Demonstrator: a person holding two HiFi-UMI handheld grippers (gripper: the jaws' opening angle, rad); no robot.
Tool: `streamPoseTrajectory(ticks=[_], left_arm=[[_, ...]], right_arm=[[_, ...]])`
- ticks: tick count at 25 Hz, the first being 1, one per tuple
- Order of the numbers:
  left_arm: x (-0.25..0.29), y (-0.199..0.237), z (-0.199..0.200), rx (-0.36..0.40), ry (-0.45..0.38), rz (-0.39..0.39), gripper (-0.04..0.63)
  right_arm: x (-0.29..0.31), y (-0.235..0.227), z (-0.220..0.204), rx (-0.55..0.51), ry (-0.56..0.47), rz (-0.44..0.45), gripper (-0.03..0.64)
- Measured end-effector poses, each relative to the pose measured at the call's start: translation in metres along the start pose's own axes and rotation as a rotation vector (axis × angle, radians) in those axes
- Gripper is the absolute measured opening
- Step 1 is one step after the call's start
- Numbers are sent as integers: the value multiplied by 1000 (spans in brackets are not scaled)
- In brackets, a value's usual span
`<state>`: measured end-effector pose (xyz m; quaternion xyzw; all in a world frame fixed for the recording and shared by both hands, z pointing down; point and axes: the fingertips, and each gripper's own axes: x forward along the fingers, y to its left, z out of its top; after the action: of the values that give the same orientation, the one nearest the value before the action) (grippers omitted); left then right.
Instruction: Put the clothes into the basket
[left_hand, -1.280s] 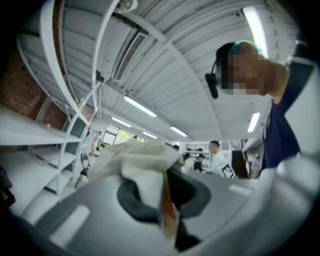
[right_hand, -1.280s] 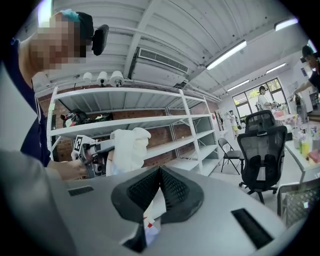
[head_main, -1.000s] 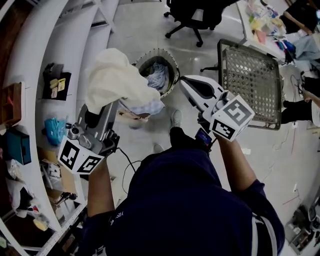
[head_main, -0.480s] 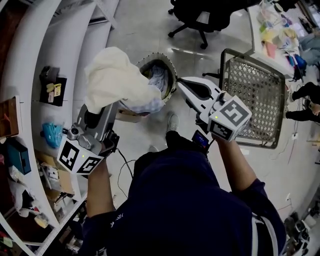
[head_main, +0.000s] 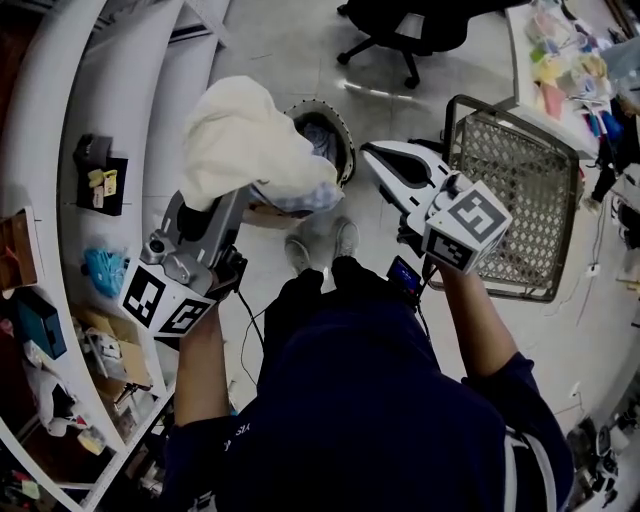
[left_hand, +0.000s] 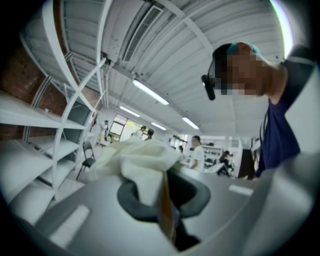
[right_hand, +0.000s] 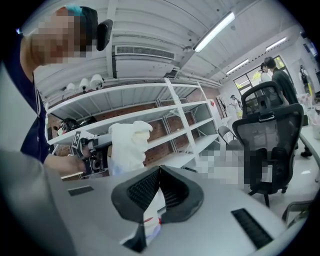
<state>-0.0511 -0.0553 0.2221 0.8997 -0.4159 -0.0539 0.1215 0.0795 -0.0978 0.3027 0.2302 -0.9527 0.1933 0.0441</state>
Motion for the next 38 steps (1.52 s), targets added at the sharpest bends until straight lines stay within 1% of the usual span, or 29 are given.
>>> streamPoseTrajectory(ticks=[2,5,9,14,21,25,30,38], left_arm=[[7,7,-3,-11,2,-7,26],[16,18,-6,-22,8,-22,26],[21,35,-9,-36,15,-47,26],[29,62,-17,-73,20,-76,26],[43,91,-40,-118,47,-126,26],[48,105,-56,-134,66,-133,26],[57,126,-88,-157,104,-122,26],[76,160,-167,-220,183,-84,26]], right_arm=[[4,-5,-1,21,-8,3,8],[10,-16,-10,38,19,-30,8],[21,-21,-14,47,17,-64,8],[37,-28,-19,71,12,-119,8],[60,-34,-36,106,23,-176,8],[70,-37,-46,118,40,-191,8],[79,-45,-62,145,65,-206,8],[84,-60,-91,184,116,-223,8]])
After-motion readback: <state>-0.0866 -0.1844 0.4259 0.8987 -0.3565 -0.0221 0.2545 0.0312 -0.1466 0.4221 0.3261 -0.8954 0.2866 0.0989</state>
